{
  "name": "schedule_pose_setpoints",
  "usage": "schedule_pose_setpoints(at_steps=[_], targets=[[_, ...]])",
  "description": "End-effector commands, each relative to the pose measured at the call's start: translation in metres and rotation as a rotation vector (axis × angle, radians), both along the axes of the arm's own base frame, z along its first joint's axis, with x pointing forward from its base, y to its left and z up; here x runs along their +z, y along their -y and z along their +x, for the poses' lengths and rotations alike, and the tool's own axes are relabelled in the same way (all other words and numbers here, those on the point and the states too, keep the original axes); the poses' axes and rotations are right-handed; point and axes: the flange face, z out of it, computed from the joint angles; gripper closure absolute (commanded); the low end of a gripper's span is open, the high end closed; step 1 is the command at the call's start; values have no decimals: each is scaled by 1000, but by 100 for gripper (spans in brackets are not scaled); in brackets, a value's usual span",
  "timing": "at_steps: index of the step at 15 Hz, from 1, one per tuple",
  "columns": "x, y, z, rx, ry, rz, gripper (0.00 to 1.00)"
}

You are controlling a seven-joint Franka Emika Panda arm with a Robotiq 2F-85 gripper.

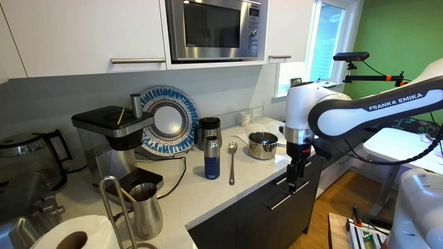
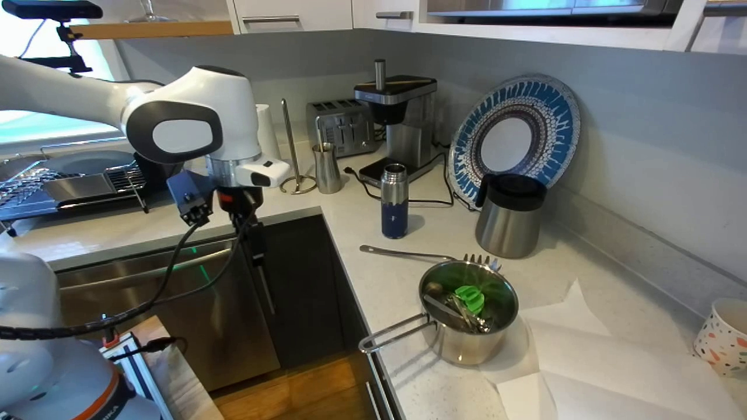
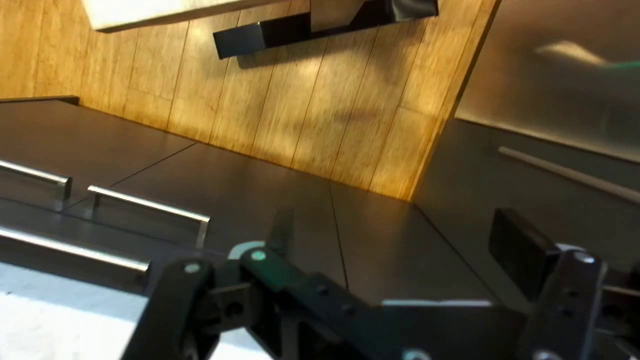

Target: Push the second right button from the bottom of the microwave

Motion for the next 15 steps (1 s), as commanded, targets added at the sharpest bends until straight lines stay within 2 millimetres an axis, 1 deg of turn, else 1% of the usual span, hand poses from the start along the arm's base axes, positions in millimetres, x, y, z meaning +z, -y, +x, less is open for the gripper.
schedule_pose_setpoints(at_steps=[1,3,6,8,10,11,12,13,15], targets=[[48,44,-12,-125,144,-61,0],[76,70,-17,-182,230,-95,0],[118,103,-26,-267,371,-151,0],[143,118,-29,-317,474,-196,0],[163,127,-30,-369,573,-238,0],[152,122,-27,-318,515,-199,0],[160,125,-28,-337,549,-212,0],[163,127,-29,-345,562,-217,0],[164,128,-29,-351,565,-219,0]])
